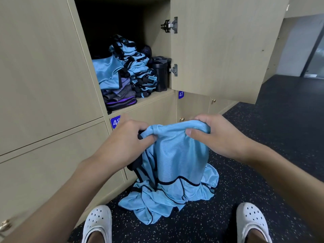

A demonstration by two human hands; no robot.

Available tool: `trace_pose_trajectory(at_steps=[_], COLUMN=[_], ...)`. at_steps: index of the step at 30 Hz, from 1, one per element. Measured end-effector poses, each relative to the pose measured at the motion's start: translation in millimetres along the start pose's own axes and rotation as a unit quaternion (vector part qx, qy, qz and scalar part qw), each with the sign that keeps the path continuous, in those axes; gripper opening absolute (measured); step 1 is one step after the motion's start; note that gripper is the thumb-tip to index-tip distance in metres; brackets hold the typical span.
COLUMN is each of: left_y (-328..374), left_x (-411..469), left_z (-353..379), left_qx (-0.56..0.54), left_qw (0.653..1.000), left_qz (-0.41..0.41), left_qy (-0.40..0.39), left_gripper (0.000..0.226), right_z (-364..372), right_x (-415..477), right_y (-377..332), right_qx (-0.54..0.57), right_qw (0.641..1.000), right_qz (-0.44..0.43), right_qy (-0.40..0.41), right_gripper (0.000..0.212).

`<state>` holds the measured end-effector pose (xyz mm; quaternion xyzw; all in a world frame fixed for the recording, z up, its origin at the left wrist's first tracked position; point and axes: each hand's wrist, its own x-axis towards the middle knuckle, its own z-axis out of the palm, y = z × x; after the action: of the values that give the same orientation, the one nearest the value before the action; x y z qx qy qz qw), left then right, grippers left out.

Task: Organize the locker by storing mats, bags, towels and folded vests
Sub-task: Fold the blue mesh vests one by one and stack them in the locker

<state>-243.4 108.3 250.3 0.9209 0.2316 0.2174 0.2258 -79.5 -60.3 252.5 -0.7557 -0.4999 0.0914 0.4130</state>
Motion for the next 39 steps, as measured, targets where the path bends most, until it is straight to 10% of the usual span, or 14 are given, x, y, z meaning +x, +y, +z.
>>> trace_pose_trajectory(at_steps=[11, 17, 23, 28, 36, 39], left_y=[9, 26, 22, 22, 31, 32], left_x=[6, 9, 9, 9, 3, 1], left_z=[21, 23, 16, 9, 17, 21], left_qx=[-0.123, -0.399, -0.486, -0.564, -0.672, -0.596], left_qw=[0.987, 0.883, 0.846, 0.795, 0.725, 0.795], left_qz=[-0.100, -0.247, -0.220, -0.216, -0.142, -0.080], left_qy=[0.035, -0.027, -0.019, 0.049, -0.057, -0.082], left_gripper=[0.042, 0.030, 0.038, 0.021, 0.054, 0.044], right_z=[21, 45, 51, 42, 37, 37], right_x=[4, 0, -8, -1, 1, 3], right_y=[-2, -13, -23, -22, -26, -23], right_qx=[0.071, -0.022, 0.077, 0.165, 0.492, 0.488], right_qw=[0.984, 0.984, 0.990, 0.977, 0.858, 0.861], right_qz=[0.026, -0.015, -0.119, 0.050, 0.121, 0.112], right_qy=[0.163, 0.176, 0.009, 0.123, 0.080, 0.087], right_gripper=[0.019, 0.018, 0.019, 0.036, 0.091, 0.088])
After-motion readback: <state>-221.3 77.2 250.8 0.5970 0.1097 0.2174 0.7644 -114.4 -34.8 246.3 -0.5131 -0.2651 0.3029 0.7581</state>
